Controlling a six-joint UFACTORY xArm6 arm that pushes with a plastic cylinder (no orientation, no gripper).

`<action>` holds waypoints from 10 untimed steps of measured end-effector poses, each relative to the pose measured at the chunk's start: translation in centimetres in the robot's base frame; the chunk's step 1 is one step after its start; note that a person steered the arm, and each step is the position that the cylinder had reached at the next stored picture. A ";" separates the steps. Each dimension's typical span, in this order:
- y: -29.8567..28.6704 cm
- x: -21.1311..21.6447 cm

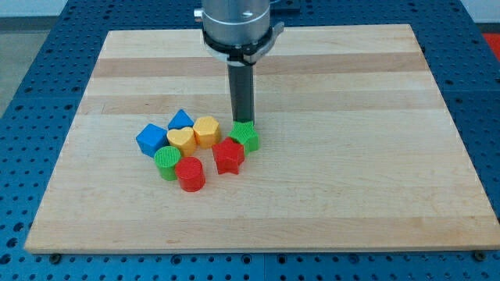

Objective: Place the green star in between hexagon and red star

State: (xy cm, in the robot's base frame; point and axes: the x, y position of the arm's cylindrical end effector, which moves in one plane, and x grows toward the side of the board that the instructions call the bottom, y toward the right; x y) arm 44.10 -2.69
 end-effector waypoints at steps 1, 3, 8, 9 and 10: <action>0.0 2.0; 3.9 2.4; 3.0 4.6; 0.7 4.6; -0.8 4.3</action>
State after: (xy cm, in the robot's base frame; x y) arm 48.43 -3.51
